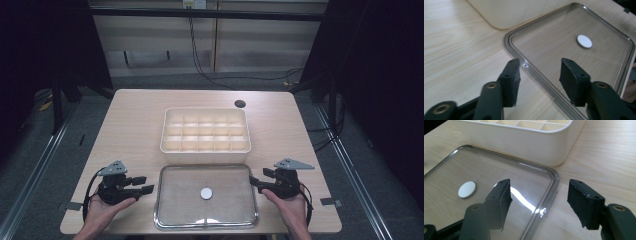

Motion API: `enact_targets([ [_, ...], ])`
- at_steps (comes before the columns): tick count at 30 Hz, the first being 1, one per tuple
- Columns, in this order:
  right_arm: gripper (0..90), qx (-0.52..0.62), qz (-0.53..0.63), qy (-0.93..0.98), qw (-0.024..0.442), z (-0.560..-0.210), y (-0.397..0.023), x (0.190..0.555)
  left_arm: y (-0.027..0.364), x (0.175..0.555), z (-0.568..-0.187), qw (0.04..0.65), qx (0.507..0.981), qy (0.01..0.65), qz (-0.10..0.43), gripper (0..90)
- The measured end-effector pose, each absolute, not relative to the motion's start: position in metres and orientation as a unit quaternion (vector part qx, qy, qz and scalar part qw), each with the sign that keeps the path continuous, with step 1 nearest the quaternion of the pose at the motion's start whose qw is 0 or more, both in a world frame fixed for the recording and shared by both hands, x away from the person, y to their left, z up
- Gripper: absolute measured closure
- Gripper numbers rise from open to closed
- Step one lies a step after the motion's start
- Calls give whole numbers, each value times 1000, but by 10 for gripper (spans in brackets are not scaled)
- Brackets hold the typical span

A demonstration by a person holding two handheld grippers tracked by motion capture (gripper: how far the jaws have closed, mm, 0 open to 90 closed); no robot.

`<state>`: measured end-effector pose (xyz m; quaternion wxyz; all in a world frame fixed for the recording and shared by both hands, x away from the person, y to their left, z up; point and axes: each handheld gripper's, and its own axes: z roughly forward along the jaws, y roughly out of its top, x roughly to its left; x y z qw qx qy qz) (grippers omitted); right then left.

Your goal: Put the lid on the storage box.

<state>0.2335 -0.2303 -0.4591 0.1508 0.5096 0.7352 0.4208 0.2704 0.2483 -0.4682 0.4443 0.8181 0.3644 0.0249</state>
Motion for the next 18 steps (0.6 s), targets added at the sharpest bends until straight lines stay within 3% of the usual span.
enact_targets([
  [10,420,524,409,736,131,-459,-221,260,232,296,-461,422,826,372,29,521],
  [18,487,536,395,735,130,-481,-224,260,232,288,-482,408,832,375,10,546],
])
